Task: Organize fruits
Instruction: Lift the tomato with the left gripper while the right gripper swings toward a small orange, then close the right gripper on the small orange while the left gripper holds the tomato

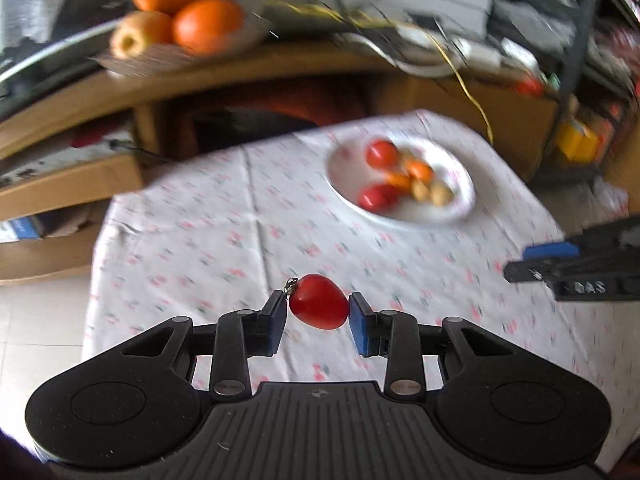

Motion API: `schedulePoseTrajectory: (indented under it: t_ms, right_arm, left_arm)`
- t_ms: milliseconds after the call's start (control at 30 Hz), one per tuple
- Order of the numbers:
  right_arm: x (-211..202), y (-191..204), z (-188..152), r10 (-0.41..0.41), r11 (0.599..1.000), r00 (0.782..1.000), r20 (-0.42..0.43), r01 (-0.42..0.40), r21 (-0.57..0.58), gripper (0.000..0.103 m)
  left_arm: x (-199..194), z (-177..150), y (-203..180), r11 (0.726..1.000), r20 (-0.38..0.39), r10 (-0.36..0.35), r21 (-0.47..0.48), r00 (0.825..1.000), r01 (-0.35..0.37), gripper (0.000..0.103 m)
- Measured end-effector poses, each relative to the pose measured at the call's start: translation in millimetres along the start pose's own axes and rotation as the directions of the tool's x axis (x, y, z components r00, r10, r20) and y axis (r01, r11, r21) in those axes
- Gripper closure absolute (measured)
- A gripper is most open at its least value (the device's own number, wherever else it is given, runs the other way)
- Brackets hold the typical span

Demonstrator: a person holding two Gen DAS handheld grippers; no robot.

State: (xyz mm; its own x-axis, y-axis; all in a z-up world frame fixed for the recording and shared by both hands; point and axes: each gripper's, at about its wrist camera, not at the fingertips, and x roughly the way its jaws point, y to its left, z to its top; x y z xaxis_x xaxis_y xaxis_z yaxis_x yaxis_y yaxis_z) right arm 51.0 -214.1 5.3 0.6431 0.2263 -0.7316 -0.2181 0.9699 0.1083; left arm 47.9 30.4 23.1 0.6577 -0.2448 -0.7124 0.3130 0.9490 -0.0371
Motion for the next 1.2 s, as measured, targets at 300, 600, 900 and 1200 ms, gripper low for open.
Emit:
schedulePoseTrajectory:
  t_ms: [300,600,900,1200]
  right_arm:
    - [-20.2,8.6,-1.3,0.038,0.999,0.999,-0.003,-0.038,0.025,0.069]
    - [-47.3,153.5,-76.5,0.404,0.815,0.899,-0.168,-0.437,-0.380,0.065]
    - [-56.9,229.7,-109.6,0.502,0.631,0.818,-0.282,-0.569,-0.527,0.061]
    - [-19.2,273.6,-137.6,0.440,0.643,0.833,-0.336,-0.553,-0.530,0.062]
  left_arm:
    - [-10.6,16.0,-19.4,0.996,0.038,-0.054,0.072,0.998,0.052,0.061]
    - [-46.0,-24.0,8.7,0.999,-0.007,0.016,0.041,1.000,-0.016,0.061]
    - [-89.7,-62.5,36.8,0.995,-0.025,0.097,-0.023,0.995,-0.098,0.060]
    - [-101.4,-74.5,49.1,0.995,-0.007,0.086,-0.046,0.996,-0.086,0.060]
